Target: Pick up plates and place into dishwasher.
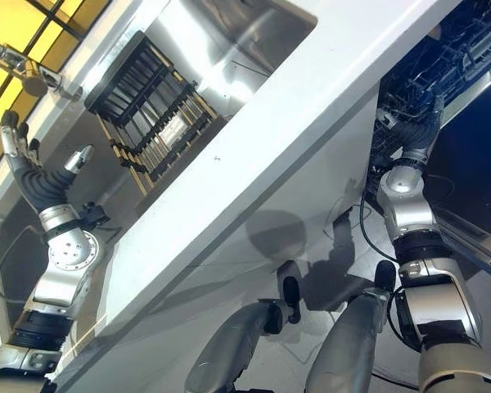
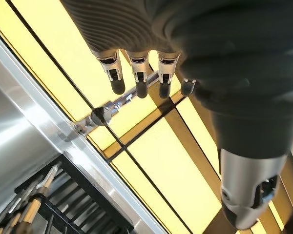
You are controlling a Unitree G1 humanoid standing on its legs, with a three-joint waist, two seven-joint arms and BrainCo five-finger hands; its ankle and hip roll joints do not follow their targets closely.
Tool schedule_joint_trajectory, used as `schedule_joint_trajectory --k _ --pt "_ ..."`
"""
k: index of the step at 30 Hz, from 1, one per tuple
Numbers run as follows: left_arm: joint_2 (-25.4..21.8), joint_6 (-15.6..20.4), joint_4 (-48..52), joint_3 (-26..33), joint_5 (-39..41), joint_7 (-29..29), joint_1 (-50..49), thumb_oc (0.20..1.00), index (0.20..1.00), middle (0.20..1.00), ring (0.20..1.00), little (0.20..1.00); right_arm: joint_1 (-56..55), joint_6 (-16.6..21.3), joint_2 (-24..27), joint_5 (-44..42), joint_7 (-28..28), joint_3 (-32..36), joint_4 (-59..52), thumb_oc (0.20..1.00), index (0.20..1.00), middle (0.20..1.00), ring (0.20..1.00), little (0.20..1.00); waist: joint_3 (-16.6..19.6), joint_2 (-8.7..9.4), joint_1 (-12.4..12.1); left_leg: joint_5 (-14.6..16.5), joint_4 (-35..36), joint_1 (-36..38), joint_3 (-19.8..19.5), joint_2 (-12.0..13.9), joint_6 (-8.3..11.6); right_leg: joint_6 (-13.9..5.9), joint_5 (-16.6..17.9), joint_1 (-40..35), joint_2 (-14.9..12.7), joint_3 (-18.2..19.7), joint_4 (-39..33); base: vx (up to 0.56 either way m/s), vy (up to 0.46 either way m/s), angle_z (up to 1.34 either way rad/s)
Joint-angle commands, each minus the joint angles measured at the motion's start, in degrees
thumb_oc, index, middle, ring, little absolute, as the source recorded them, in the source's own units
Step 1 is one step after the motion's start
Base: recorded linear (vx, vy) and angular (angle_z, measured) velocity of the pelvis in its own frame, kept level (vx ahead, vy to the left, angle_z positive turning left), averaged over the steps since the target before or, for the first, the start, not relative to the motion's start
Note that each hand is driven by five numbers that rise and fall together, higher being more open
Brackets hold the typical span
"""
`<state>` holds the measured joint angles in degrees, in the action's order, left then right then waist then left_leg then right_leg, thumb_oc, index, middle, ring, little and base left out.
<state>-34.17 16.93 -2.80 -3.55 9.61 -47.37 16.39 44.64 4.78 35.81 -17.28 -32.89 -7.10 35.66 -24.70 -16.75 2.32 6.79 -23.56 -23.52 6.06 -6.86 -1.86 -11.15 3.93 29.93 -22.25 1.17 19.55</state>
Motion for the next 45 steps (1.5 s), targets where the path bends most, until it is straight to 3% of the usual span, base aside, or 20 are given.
schedule_joint_trajectory --k 1,12,21,26,32,34,37,40,41,42,43,45 --pt "0.75 1.63 0.16 3.15 -2.32 -1.30 1.33 1.000 1.000 1.000 1.000 1.000 1.56 5.23 1.07 3.24 -1.79 2.31 -9.19 1.000 1.000 1.000 1.000 1.000 -2.06 -1.01 3.42 0.47 3.89 3.55 -2.08 4.12 5.89 2.51 0.28 -3.30 -0.29 4.67 -4.90 0.01 -0.064 -0.13" --pt "2.81 1.62 0.32 3.48 -4.64 -0.62 0.41 1.000 1.000 1.000 1.000 1.000 -10.10 6.09 -2.74 4.23 -7.01 6.53 -16.22 1.000 1.000 1.000 1.000 1.000 1.36 0.80 5.68 -0.60 8.15 7.41 -1.08 6.49 6.31 2.04 -1.16 -5.98 2.10 4.42 -6.51 0.00 -0.057 -0.13" --pt "5.21 3.93 0.19 4.36 -6.40 0.74 -2.35 1.000 1.000 1.000 1.000 1.000 -20.38 7.99 -3.83 3.79 -13.51 12.22 -22.50 1.000 1.000 1.000 1.000 1.000 1.73 2.23 9.10 2.11 3.03 8.12 -0.44 7.26 5.97 2.89 -2.54 -6.60 3.90 6.06 -4.38 -0.02 0.044 -0.09" --pt "5.81 5.17 -0.61 3.18 -6.32 2.12 -1.76 1.000 1.000 1.000 1.000 1.000 -22.89 8.99 -4.21 3.63 -15.57 14.09 -22.46 1.000 1.000 1.000 1.000 1.000 1.51 3.11 11.04 5.32 -1.62 7.97 0.85 6.29 5.38 2.85 -0.93 -6.51 2.24 8.30 -3.64 -0.01 0.181 -0.19" --pt "6.46 5.02 -1.61 2.52 -6.28 2.55 -0.90 1.000 1.000 1.000 1.000 1.000 -28.01 9.81 -4.36 2.99 -14.49 16.48 -22.35 1.000 1.000 1.000 1.000 1.000 0.65 3.25 14.54 8.16 -3.62 9.47 5.23 5.36 4.77 1.42 5.75 -5.39 -1.95 11.21 -6.22 0.05 0.211 -0.38" --pt "6.63 5.17 -2.27 2.63 -5.73 2.34 -1.28 1.000 1.000 1.000 1.000 1.000 -29.23 10.87 -4.47 1.89 -13.06 16.68 -20.34 1.000 1.000 1.000 1.000 1.000 0.34 2.77 15.07 8.34 -3.25 9.98 7.28 5.24 4.23 0.96 6.38 -4.17 -2.89 10.16 -6.22 0.03 0.240 -0.73" --pt "6.52 5.33 -2.17 4.06 -4.87 3.14 -2.91 1.000 1.000 1.000 1.000 1.000 -30.70 11.88 -5.36 -0.82 -10.65 16.01 -18.55 1.000 1.000 1.000 1.000 1.000 -0.96 1.41 14.95 8.49 -3.02 10.19 11.28 6.03 2.74 1.28 4.56 -1.03 -1.92 7.38 -0.95 -0.09 0.219 -0.87" --pt "5.75 4.67 -0.82 5.26 -5.84 3.11 -2.53 1.000 1.000 1.000 1.000 1.000 -31.33 13.78 -6.52 -5.23 -8.79 15.74 -17.64 1.000 1.000 1.000 1.000 1.000 -2.79 -0.56 14.51 7.86 -4.64 6.51 13.54 6.60 0.10 4.09 -4.94 3.31 3.63 6.22 11.67 -0.27 0.154 -0.97" --pt "5.49 4.15 -0.49 5.43 -5.89 3.10 -1.85 1.000 1.000 1.000 1.000 1.000 -31.59 15.08 -7.07 -6.96 -8.08 15.45 -17.27 1.000 1.000 1.000 1.000 1.000 -2.99 -0.75 14.34 8.11 -6.19 4.69 13.42 6.17 -0.36 4.99 -6.82 4.13 4.20 5.66 13.23 -0.21 0.006 -0.52" --pt "5.09 3.67 -0.38 5.30 -5.67 2.93 -1.33 1.000 1.000 1.000 1.000 1.000 -31.79 16.11 -7.56 -7.91 -7.38 15.32 -16.65 1.000 1.000 1.000 1.000 1.000 -2.88 -0.75 14.12 8.74 -8.07 3.03 13.20 5.96 -0.18 5.45 -7.42 4.43 3.75 4.91 13.41 -0.15 -0.078 -0.42" --pt "4.64 3.64 -0.85 5.27 -5.19 3.40 -0.50 1.000 1.000 1.000 1.000 1.000 -32.10 17.33 -8.06 -8.91 -6.76 14.94 -15.98 1.000 1.000 1.000 1.000 1.000 -3.18 -0.66 14.26 8.02 -8.79 1.51 12.97 5.41 0.24 5.66 -5.45 4.81 3.21 5.11 11.70 -0.10 -0.050 -0.35" --pt "4.80 4.38 -2.27 4.42 -5.78 3.50 0.88 1.000 1.000 1.000 1.000 1.000 -31.08 19.19 -8.00 -11.69 -4.95 14.32 -15.23 1.000 1.000 1.000 1.000 1.000 -4.69 -1.83 14.98 8.41 -9.78 0.17 13.12 5.67 0.95 5.67 -6.24 7.74 3.72 5.67 14.55 -0.09 0.014 -0.30"
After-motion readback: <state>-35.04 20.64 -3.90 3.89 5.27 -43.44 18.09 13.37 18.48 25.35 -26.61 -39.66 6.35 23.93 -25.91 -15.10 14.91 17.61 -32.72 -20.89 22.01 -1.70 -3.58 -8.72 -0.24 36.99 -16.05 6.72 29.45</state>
